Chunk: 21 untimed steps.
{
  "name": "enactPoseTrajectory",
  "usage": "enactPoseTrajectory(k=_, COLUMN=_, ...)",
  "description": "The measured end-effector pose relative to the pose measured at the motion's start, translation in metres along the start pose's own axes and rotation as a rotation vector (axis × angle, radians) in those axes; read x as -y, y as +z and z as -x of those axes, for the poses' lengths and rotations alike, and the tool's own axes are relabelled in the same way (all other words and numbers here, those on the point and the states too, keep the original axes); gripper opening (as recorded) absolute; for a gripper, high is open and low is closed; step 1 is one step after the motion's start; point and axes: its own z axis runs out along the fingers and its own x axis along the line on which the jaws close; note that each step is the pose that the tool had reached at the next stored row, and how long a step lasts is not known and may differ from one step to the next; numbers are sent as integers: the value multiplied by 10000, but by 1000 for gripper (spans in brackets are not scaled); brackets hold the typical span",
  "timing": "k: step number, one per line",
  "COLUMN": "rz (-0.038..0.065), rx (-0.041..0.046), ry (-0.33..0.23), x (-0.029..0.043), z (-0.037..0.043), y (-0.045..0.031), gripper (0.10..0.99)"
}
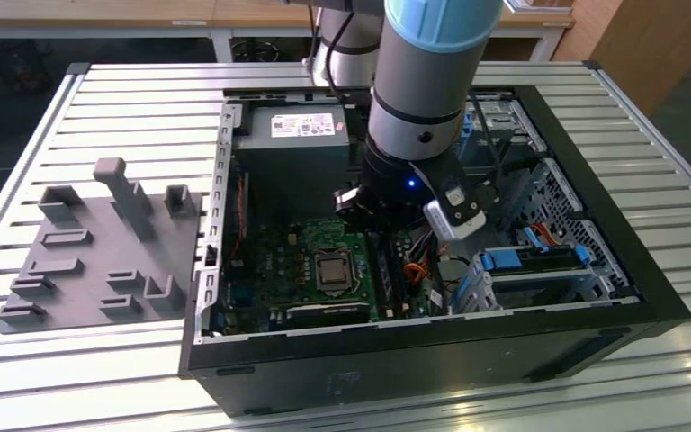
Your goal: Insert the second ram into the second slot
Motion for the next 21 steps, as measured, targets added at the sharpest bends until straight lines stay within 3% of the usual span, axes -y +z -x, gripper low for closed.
enactPoseTrajectory(k=21, rz=-16, rx=-117, ry=-20, x=2, z=38, y=126, gripper=118)
